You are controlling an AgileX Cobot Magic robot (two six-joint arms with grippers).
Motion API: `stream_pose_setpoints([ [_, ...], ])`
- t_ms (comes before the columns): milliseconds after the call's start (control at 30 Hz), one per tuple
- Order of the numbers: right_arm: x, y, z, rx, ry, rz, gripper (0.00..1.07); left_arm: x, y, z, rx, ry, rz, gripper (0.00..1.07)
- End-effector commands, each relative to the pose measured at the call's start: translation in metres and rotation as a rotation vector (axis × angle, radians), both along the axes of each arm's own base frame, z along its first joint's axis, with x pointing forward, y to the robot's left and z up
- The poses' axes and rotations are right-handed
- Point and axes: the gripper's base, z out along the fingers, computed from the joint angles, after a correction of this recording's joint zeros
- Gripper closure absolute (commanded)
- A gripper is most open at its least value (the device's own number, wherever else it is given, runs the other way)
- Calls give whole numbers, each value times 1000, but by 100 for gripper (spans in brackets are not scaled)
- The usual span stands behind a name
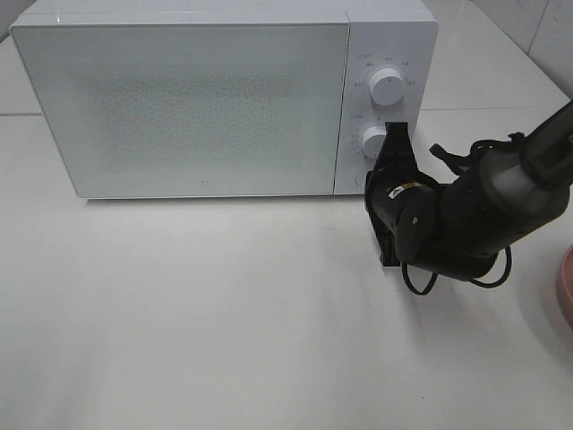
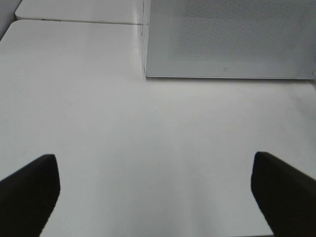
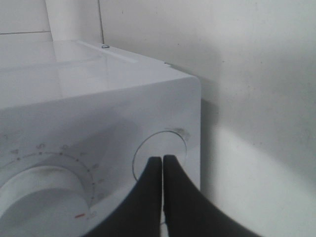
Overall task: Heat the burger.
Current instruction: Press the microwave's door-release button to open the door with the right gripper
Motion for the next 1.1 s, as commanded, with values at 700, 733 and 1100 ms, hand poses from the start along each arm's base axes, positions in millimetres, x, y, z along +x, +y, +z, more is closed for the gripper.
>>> stream_pose_setpoints([
  [700, 29, 8, -3, -46, -71, -26, 107, -3, 0, 0, -4, -34, -2, 9],
  [733, 29, 8, -3, -46, -71, -26, 107, -3, 0, 0, -4, -34, -2, 9],
  [1100, 41, 8, 14, -62, -212, -69, 107, -3, 0, 0, -4, -34, -2, 9],
])
